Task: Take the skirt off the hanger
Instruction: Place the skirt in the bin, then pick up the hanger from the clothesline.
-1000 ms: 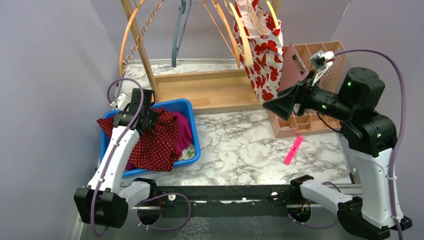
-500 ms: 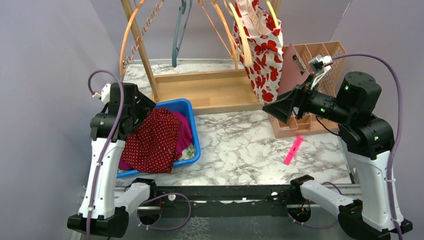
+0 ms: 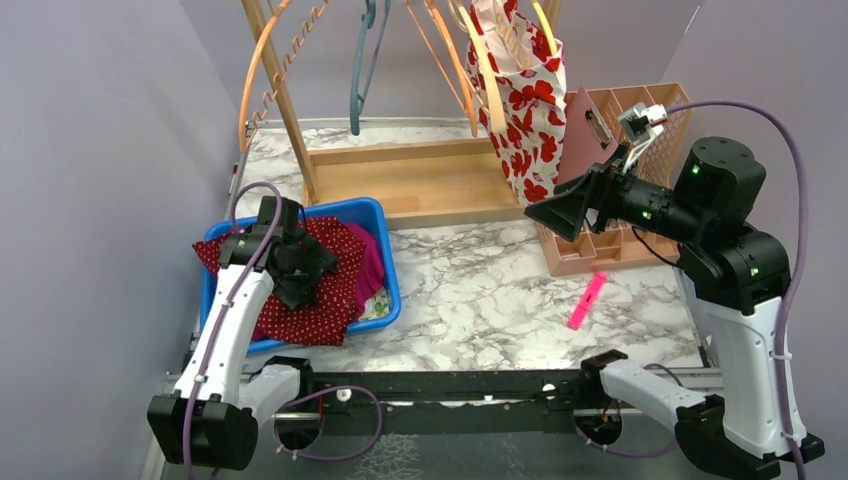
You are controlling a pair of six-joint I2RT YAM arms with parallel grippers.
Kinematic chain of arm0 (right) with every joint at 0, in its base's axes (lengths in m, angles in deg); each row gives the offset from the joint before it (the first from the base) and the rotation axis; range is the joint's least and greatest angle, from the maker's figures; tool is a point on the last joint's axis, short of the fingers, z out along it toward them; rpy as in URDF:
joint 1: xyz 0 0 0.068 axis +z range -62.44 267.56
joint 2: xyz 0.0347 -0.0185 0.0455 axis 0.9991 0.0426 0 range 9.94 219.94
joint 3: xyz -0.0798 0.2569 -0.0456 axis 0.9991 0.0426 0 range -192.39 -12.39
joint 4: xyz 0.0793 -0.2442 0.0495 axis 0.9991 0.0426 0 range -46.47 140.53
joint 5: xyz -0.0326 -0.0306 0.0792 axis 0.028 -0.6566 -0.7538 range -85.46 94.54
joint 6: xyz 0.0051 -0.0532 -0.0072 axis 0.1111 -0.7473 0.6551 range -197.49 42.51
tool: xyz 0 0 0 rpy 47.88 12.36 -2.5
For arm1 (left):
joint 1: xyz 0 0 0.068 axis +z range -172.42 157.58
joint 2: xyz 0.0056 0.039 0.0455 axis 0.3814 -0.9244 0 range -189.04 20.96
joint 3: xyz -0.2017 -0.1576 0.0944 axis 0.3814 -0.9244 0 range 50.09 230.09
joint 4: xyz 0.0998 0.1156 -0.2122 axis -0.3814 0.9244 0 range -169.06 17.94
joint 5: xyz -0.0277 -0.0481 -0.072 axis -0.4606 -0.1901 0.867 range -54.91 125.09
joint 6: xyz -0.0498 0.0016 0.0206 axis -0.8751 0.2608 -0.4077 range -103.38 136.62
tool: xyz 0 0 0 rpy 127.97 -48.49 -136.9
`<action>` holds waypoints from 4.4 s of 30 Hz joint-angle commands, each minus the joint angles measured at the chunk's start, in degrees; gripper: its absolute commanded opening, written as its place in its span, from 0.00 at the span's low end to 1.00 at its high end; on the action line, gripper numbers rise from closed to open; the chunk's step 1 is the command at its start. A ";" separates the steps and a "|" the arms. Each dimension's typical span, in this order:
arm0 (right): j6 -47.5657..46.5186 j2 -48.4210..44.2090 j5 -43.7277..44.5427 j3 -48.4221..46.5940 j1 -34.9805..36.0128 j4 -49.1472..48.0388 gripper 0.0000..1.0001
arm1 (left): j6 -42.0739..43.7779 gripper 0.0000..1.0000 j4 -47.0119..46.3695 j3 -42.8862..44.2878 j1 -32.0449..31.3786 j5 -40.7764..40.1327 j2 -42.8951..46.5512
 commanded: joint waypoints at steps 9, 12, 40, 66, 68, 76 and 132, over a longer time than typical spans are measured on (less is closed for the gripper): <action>3.10 -0.12 1.61 -1.58 -0.16 0.53 1.00 | -15.60 0.50 -43.67 -26.81 0.71 0.96 -3.03; 2.98 -0.50 2.24 -0.70 -0.21 1.09 1.00 | -11.83 0.49 -41.21 -26.06 0.92 -0.84 -0.21; -3.59 12.37 27.13 -16.93 -0.16 1.34 1.00 | 13.99 0.99 -26.31 13.03 0.90 4.12 12.72; -12.45 35.85 38.56 -31.89 -1.15 -7.71 0.84 | 29.75 0.99 -36.94 22.88 0.93 26.10 4.32; -12.91 35.80 39.47 -32.02 -1.69 -7.85 0.84 | 30.44 0.99 -36.93 22.91 0.93 26.42 4.02; -12.11 38.72 36.66 -33.09 -3.03 -9.19 0.84 | 32.26 0.99 -36.89 24.51 0.91 29.42 1.20; 3.27 22.16 23.95 -12.33 -3.29 -30.89 0.01 | 24.53 0.99 -41.21 34.96 -1.59 36.74 -6.63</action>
